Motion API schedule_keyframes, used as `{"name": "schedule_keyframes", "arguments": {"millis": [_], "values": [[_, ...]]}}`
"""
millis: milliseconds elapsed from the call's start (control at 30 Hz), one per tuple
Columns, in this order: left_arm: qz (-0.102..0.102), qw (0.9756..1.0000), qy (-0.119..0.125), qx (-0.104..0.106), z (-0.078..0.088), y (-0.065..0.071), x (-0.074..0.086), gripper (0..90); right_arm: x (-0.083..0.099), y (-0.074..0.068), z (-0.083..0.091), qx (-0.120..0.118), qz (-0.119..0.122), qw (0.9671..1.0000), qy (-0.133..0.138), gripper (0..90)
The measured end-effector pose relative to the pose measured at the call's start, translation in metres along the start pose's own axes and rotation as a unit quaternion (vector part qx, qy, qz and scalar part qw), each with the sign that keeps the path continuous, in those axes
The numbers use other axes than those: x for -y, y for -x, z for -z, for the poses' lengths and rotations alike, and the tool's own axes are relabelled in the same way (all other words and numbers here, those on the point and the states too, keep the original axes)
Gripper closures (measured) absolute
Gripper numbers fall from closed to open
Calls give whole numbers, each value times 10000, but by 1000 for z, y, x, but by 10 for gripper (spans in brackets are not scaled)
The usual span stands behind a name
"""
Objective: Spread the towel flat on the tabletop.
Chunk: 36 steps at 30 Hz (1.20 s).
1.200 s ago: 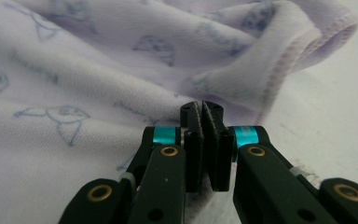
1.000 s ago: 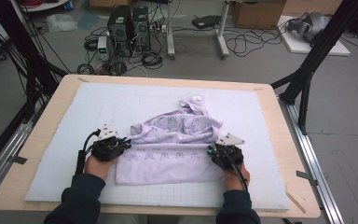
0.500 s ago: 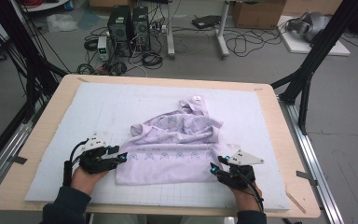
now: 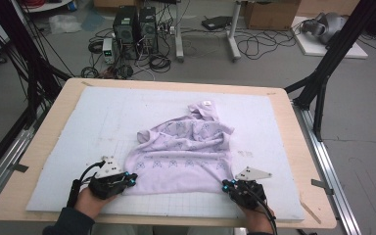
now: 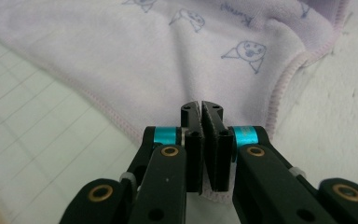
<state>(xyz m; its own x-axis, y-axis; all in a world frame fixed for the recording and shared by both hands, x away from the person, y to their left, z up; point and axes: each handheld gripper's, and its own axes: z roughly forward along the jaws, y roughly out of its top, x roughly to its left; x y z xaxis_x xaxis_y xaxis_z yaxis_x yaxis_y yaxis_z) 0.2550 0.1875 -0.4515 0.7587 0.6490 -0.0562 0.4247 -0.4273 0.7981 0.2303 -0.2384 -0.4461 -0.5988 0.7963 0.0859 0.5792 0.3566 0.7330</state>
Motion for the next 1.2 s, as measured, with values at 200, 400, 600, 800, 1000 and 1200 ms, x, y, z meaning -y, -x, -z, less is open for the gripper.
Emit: {"name": "schedule_keyframes", "arguments": {"millis": [200,400,600,800,1000,1200], "values": [[287,9985,-110,450,13,9,8,885,15,-12,18,-227,141,9996,-136,878],[216,9944,-378,963,28,23,17,885,33,-19,40,-490,345,9978,-277,878],[128,9857,-527,1597,49,38,29,885,54,-27,65,-676,435,9961,-351,900],[102,9857,-146,1677,71,41,31,835,61,-32,86,-513,418,9977,-136,885],[445,9968,304,589,60,24,21,513,44,-25,69,-342,291,9989,120,755],[739,9957,522,-221,27,-2,1,429,7,-13,25,157,113,9992,344,478]]}}
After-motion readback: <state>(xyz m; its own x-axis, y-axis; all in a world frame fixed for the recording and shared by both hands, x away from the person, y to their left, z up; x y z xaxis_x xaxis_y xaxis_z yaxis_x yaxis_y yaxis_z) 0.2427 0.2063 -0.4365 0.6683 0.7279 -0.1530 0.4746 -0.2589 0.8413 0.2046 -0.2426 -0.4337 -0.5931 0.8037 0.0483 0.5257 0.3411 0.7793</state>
